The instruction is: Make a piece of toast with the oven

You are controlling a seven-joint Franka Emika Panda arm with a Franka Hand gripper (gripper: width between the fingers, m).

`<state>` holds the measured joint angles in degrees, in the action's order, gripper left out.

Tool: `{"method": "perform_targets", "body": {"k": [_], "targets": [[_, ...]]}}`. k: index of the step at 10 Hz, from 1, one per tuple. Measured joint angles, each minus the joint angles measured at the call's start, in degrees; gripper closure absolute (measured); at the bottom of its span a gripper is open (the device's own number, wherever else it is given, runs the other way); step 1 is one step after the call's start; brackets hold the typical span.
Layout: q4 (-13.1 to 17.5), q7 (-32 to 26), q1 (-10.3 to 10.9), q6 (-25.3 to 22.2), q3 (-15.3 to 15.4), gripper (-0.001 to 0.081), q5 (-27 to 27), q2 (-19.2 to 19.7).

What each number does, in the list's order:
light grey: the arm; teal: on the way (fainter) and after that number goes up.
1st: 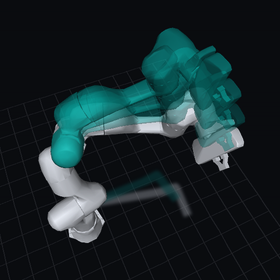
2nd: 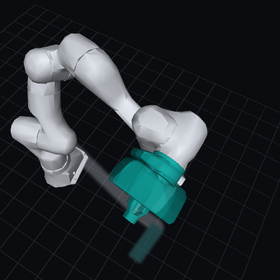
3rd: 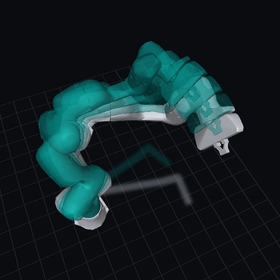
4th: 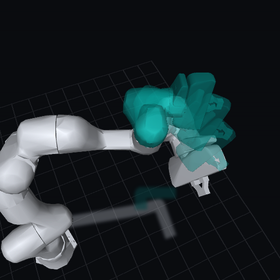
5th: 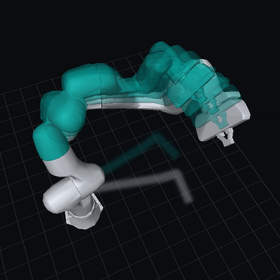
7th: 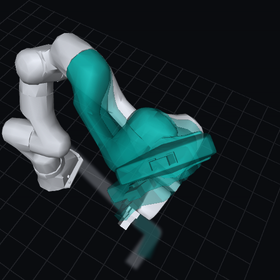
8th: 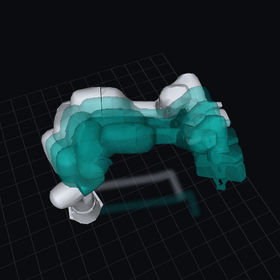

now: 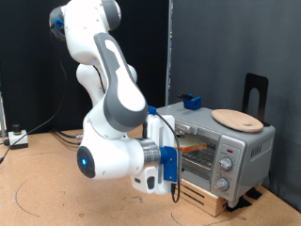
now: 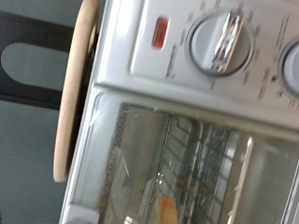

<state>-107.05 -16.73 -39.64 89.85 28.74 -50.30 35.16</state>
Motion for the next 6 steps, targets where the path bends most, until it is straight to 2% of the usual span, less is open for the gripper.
{"method": "perform_targets", "body": {"k": [3, 6], "targets": [[7.9, 2.1, 2.5, 0.0, -0.3, -0.0001, 2.9, 6.6], [7.7, 2.4, 2.4, -0.2, -0.3, -0.0001, 3.1, 7.5]]}}
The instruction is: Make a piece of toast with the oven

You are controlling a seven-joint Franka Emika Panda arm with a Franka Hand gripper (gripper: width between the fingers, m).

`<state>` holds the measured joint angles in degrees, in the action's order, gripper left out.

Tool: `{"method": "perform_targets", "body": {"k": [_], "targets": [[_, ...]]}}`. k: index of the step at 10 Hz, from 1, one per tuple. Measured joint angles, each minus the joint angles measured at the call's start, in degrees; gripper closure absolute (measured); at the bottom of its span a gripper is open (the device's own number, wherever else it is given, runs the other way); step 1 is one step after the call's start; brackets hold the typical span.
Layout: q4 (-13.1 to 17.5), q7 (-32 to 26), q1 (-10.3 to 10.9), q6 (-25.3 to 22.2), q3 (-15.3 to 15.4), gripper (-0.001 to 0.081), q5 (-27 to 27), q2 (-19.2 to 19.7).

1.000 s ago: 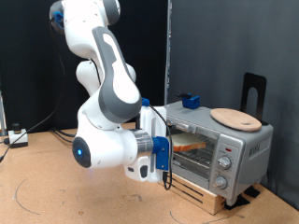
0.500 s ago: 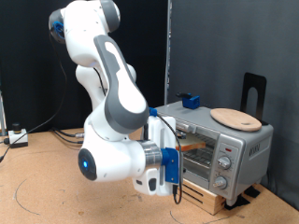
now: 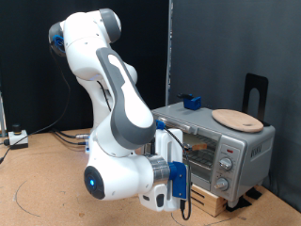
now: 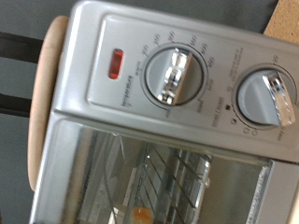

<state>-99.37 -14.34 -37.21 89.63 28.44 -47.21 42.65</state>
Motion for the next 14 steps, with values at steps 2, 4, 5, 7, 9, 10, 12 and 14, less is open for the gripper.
{"method": "perform_targets", "body": {"k": [2, 4, 5, 7, 9, 10, 12, 14], "targets": [[1.7, 0.0, 0.4, 0.0, -0.2, -0.0001, 2.4, 2.8], [4.0, 0.7, 1.0, 0.7, -0.4, -0.0001, 2.9, 6.1], [5.3, 1.7, 1.4, 0.8, -0.4, -0.0001, 2.9, 7.2], [5.5, 1.6, 1.3, -1.2, -0.4, -0.0001, 2.9, 7.4], [7.2, 0.9, 1.3, -5.6, -0.3, -0.0001, 3.2, 8.9], [7.6, 0.7, 1.5, -5.9, -0.2, -0.0001, 3.3, 9.5], [7.8, 0.2, 2.0, -4.9, -0.2, -0.0001, 3.9, 10.2], [7.8, -0.3, 3.2, -3.3, -0.2, -0.0001, 4.6, 10.6]]}}
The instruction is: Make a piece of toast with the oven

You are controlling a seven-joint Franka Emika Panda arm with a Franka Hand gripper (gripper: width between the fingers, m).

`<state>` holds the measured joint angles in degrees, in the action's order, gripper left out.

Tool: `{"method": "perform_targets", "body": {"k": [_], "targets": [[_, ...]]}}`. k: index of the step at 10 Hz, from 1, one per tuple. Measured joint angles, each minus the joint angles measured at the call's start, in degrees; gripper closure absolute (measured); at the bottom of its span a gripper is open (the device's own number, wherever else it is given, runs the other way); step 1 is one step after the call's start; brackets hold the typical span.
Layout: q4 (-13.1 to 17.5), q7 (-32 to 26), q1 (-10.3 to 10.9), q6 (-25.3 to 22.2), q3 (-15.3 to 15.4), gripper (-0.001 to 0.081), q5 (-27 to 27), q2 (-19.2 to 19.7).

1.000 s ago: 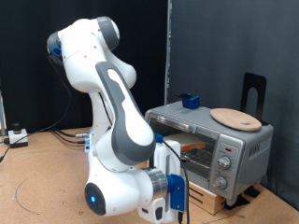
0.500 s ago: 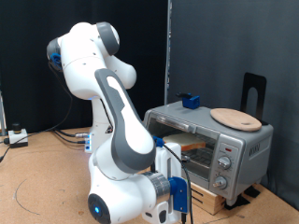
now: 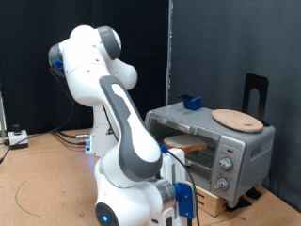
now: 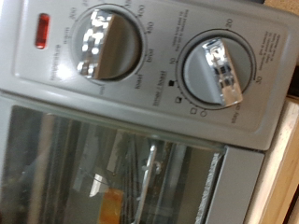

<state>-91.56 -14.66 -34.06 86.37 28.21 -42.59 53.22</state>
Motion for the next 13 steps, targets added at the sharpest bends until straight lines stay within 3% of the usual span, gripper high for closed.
{"method": "perform_targets", "body": {"k": [8, 13], "targets": [[-0.8, -0.6, 5.5, 6.7, 1.8, -0.0001, -1.9, 2.6], [-0.8, -0.4, 7.0, 8.7, 2.1, -0.0001, -3.7, 2.6]]}}
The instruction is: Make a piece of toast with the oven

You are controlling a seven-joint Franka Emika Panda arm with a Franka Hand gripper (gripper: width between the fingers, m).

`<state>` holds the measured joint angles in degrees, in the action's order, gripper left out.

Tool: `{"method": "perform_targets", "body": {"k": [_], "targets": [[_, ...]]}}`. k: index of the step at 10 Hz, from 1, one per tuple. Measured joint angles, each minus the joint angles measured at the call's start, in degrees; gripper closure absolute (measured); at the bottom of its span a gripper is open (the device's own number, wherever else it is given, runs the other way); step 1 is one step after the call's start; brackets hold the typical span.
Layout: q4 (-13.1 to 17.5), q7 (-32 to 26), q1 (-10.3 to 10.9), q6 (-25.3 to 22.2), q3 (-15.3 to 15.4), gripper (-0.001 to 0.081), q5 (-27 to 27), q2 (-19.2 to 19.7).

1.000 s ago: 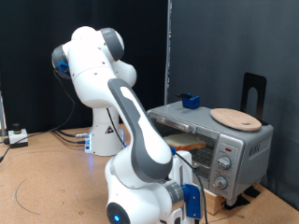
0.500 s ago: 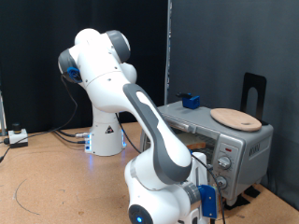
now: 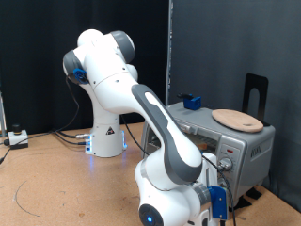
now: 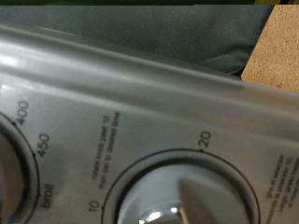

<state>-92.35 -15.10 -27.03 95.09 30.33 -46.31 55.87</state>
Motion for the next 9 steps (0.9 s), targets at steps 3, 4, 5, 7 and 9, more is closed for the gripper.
{"method": "perform_targets", "body": {"k": [3, 4, 5, 7, 9], "targets": [[0.0, 1.0, 0.1, 0.0, 0.0, -0.0001, 0.0, 0.2], [0.0, 1.2, 0.1, 0.0, 0.0, -0.0001, 0.0, 0.2], [0.0, 1.3, 0.2, 0.0, 0.0, -0.0001, 0.0, 0.3], [0.0, 1.3, 0.4, -0.1, 0.0, 0.0120, 0.0, 0.4], [0.0, 1.3, 0.6, -0.2, 0.1, 0.0260, 0.0, 0.4]]}}
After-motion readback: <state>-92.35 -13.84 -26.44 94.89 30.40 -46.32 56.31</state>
